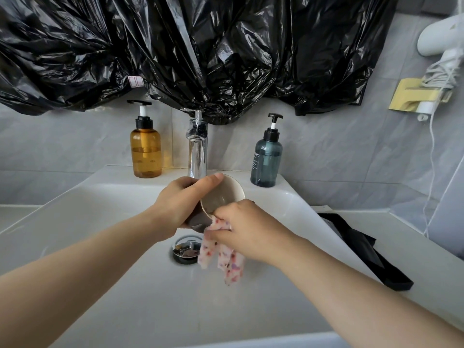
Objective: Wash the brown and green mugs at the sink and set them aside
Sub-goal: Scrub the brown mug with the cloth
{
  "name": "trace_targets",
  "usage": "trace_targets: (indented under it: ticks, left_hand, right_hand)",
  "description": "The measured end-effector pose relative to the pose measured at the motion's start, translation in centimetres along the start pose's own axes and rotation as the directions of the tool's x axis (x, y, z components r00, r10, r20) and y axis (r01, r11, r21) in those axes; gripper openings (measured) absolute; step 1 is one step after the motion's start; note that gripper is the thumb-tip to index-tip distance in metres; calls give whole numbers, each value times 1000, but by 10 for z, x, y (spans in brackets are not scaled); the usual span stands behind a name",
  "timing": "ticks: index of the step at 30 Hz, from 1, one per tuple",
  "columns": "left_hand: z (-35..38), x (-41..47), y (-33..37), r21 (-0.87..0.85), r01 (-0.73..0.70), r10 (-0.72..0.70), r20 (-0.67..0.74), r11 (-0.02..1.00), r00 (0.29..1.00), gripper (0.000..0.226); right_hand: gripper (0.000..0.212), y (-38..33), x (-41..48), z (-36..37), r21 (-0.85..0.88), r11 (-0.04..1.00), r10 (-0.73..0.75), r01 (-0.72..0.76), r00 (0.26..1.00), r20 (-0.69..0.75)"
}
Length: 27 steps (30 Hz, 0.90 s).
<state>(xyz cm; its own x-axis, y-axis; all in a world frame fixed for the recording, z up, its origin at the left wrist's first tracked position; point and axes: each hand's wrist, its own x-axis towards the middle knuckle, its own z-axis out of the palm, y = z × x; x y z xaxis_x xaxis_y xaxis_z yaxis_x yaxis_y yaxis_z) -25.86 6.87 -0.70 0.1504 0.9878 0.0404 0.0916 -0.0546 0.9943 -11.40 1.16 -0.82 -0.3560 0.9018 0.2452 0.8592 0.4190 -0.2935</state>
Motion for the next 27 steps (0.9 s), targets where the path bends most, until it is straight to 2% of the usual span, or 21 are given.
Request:
trace_targets:
  ticks: [3,5,7,9,12,14,17,19,22,25,27]
  left_hand:
    - [2,-3,1,-21,-36,35,-20,999,999,53]
    - [4,-4,2,-12,-87,86,-59,996,995,52]
    - [8,-5,1,-9,-125,124,-103,992,987,53]
    - [9,-5,1,-48,-130,124,-115,990,986,59]
    - [0,-5,10,-87,-58,62,34,995,998,69]
    - [-8,-6,16,-34,22,-16,171,999,985,74]
    - [-12,-8,17,87,63,-80,209,994,975,72]
    - [-9,-10,15,94,42,-58,179,995,982,63]
    - [-2,-8,11,-16,-16,17,75,1000,997,52]
    - [5,-4,5,-73,-89,84,-65,993,994,61]
    - [6,-6,4,-102,-93,86,-71,990,994,66]
  right_hand:
    - [43,-1,1,1,-1,1000,1,-1,1000,-31]
    - [37,-2,2,3,77,997,27,-23,999,-46]
    - [21,-5,4,8,200,978,63,-49,996,-67]
    - [22,-5,5,8,231,972,67,-44,994,-92]
    - [43,0,3,-5,9,999,-39,39,998,-45]
    - [46,9,0,-14,-162,982,-89,93,995,32]
    - [46,12,-3,-14,-294,945,-121,143,989,90]
    - [45,9,-3,-11,-285,947,-125,147,988,94]
    - [37,5,-1,-5,-182,978,-99,106,994,44]
    - [40,-1,1,0,-3,999,-39,39,998,-50]
    - [45,0,2,-1,5,998,-55,56,997,-60]
